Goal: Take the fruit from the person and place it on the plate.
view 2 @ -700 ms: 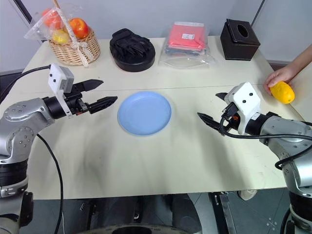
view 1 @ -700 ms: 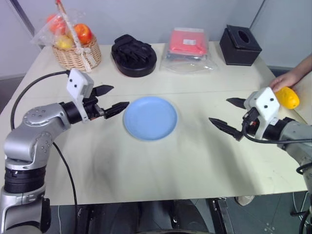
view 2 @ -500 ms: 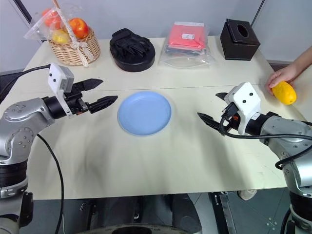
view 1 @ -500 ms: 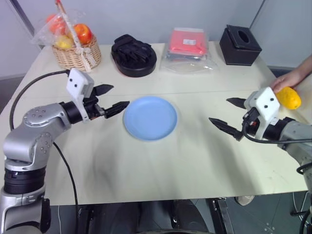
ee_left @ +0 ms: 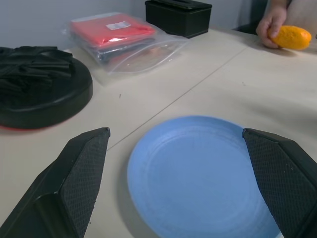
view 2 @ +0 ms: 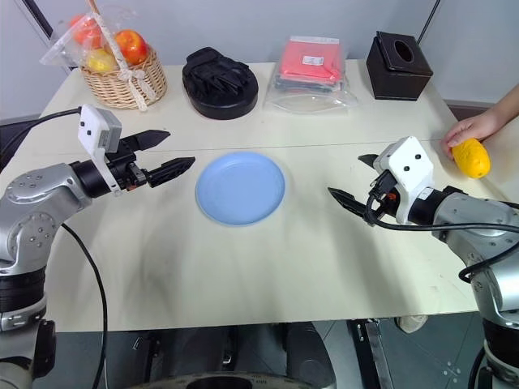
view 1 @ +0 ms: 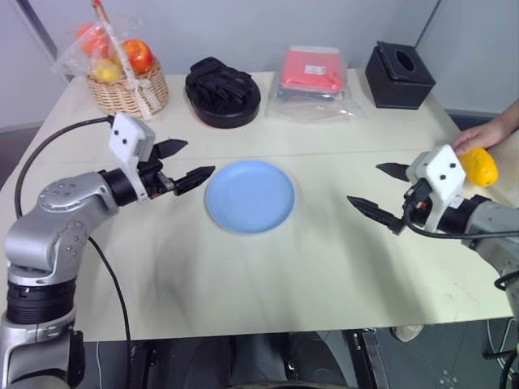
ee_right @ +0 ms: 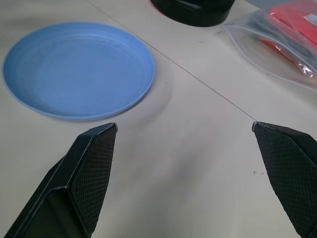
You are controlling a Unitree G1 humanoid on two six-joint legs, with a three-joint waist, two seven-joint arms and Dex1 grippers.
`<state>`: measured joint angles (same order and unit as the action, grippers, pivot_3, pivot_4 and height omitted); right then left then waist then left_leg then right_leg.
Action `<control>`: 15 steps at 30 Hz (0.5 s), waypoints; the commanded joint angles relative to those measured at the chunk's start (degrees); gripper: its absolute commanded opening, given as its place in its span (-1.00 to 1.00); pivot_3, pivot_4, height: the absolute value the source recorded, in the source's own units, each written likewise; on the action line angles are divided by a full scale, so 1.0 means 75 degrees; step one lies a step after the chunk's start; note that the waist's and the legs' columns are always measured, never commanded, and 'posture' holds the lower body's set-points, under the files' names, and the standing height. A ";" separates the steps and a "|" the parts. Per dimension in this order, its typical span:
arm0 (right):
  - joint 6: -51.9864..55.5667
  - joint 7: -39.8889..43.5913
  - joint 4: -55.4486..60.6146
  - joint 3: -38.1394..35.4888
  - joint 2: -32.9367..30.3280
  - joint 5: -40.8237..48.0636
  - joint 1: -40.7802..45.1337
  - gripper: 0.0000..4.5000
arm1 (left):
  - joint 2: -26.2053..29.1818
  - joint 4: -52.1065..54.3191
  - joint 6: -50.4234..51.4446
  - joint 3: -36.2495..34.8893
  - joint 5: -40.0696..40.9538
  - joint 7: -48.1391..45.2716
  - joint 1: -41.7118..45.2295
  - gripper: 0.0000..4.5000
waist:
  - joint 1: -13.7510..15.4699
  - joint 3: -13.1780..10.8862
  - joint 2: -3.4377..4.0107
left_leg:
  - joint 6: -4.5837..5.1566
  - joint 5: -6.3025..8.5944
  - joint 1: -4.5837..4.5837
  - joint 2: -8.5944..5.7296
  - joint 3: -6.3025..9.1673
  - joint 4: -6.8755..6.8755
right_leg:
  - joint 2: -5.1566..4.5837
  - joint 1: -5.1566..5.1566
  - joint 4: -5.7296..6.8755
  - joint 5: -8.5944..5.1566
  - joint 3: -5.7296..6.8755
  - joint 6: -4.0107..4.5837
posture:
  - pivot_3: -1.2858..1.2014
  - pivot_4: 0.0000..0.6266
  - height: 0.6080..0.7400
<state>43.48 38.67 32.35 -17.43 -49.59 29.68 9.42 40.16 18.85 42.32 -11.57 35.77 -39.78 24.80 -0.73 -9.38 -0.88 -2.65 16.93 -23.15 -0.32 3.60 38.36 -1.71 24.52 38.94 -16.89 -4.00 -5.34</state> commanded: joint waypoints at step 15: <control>-0.0040 -0.0140 0.0301 -0.0368 -0.0087 0.0118 -0.0124 1.00 | 0.0145 0.0301 0.0023 -0.0194 0.0241 0.0011 0.0000 0.99 | -0.0001 0.0000 0.0000 | 0.0000 0.0000 0.0000 0.0000 0.0000 0.0000 | 0.0000 0.0000 -0.0012 0.0000 0.0000 0.0000 | 0.03 -0.52 1.00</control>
<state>43.48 37.97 32.46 -18.26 -49.61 30.16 8.33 40.35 19.28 42.40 -11.57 36.83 -39.76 24.79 -0.73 -9.38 -0.88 -2.65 16.93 -23.15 -0.32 3.60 38.36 -1.71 24.52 38.84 -16.89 -4.01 -5.34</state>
